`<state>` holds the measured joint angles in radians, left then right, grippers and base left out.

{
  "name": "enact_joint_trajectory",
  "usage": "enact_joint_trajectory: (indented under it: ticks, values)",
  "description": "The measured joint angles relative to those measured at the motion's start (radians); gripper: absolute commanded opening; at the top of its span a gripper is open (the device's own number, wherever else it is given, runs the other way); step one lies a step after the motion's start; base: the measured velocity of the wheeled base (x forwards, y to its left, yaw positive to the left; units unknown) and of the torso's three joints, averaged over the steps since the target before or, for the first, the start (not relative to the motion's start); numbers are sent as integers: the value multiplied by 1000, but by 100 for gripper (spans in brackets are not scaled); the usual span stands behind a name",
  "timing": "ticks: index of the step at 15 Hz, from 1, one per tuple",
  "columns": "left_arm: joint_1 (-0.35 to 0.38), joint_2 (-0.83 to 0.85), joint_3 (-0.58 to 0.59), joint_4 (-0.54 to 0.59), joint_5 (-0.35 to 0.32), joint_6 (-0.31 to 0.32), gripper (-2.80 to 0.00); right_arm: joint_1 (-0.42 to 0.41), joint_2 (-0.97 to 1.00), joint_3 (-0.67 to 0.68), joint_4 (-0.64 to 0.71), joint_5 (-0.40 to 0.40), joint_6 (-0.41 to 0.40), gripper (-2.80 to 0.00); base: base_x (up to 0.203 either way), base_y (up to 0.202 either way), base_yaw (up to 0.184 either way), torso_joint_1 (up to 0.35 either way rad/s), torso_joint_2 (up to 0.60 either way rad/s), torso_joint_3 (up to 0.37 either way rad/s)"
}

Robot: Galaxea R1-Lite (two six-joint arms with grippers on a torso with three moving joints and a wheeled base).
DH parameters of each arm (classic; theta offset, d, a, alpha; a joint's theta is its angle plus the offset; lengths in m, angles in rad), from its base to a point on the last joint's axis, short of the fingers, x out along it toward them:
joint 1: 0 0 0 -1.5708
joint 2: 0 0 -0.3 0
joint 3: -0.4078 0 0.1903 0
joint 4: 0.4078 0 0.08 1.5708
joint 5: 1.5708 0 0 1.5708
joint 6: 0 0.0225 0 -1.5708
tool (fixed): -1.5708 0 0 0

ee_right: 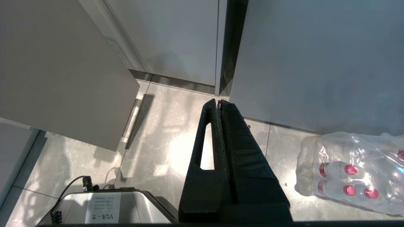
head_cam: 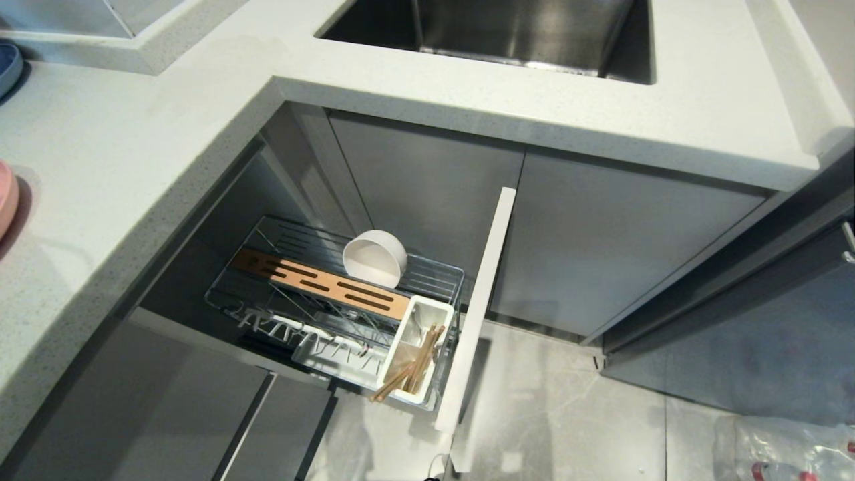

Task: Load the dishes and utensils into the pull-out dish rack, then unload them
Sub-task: Pick up the spoon and place it in the cupboard

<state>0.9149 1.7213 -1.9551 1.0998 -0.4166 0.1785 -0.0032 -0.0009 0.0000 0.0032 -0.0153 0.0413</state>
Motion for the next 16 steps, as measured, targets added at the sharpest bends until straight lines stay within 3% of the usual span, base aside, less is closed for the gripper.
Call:
enact_joint_trajectory:
  ticks: [3, 9, 12, 16]
  values:
    - [-23, -29, 13, 4, -1, -22, -280, 0, 0, 0, 0, 0, 0, -280, 0, 0, 0, 0, 0, 0]
    - [-146, -169, 17, -3, -2, -197, -280, 0, 0, 0, 0, 0, 0, -280, 0, 0, 0, 0, 0, 0]
    - [-279, -272, 39, -2, 1, -272, -280, 0, 0, 0, 0, 0, 0, -280, 0, 0, 0, 0, 0, 0]
    - [-539, -408, 126, -1, 6, -361, -280, 0, 0, 0, 0, 0, 0, -280, 0, 0, 0, 0, 0, 0]
